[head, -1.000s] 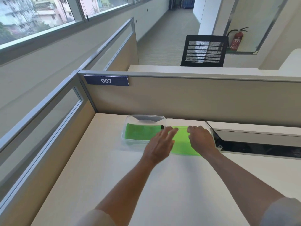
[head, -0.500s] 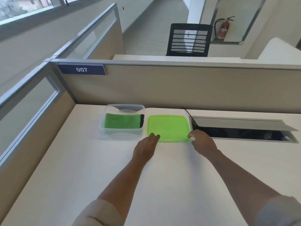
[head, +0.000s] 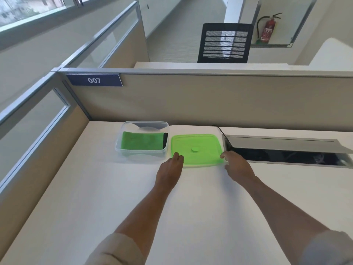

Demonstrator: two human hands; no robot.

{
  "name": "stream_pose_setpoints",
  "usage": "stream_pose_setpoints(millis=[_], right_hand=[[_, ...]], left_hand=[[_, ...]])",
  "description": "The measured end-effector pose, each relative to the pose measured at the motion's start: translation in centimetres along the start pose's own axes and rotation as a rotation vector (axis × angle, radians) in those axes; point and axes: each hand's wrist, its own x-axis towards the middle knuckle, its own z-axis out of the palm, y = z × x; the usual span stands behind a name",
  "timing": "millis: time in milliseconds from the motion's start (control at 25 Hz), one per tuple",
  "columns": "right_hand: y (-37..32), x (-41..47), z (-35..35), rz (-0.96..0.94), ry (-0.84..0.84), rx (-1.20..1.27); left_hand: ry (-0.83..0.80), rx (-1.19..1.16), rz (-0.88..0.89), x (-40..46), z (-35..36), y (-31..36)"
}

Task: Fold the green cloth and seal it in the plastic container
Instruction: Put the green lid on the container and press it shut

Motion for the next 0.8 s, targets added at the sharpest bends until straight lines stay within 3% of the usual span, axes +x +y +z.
stream_pose_setpoints(millis=[120, 280, 480, 640, 800], right_hand=[[-0.6, 0.1, -0.4, -0.023, 0.068, 0.051], [-1.4, -0.5, -2.2, -0.053, 0.279, 0.123], [-2.2, -1.3, -4.9, -0.024, 0.459, 0.228], [-4.4, -1.6, -6.6, -0.022, 0.496, 0.341], [-6.4, -1.3, -7.2, -0.081, 0.432, 0.363]], left_hand=[[0.052, -0.033, 0.010, -0.5, -0.7, -0.2], [0.142, -0.114, 0.045, -1.2, -2.3, -0.2], [0.351, -0.170, 0.124, -1.8, -4.9, 0.1], [0.524, -0.311, 0.013, -1.8, -6.9, -0.3], [0.499, -0.481, -0.125, -1.8, -8.7, -1.5]])
